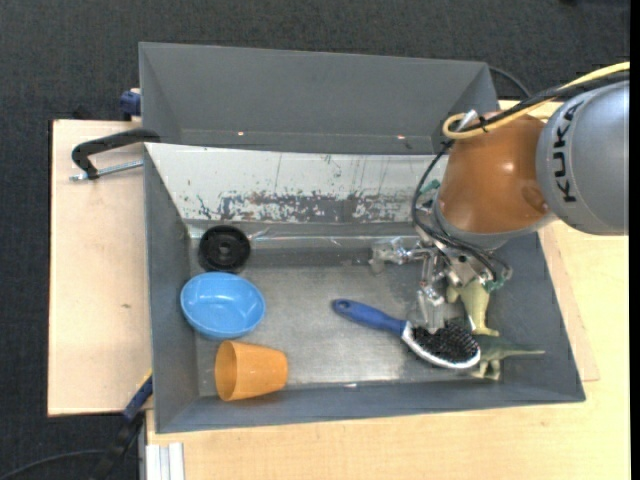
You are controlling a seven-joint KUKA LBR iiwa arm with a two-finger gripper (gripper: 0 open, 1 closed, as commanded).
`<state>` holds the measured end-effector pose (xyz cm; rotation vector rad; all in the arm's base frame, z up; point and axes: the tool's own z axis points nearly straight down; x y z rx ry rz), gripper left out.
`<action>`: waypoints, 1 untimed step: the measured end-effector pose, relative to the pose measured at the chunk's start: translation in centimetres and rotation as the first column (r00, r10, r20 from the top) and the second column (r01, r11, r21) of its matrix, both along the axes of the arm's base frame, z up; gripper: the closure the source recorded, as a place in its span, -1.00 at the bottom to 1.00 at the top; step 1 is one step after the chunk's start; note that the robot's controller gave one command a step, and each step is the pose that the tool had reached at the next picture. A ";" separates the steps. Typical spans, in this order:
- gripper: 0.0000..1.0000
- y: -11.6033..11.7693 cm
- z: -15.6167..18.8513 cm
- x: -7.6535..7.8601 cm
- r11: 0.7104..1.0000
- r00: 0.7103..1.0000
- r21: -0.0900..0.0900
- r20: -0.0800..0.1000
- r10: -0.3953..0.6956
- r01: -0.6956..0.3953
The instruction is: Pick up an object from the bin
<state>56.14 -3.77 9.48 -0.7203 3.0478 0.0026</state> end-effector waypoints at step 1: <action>-1.00 3.4 -2.4 -5.6 1.000 0.999 -0.001 -0.013 -0.030 0.030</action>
Offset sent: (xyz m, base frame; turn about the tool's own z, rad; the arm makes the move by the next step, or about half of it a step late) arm -0.0553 0.0302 -0.0242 0.0338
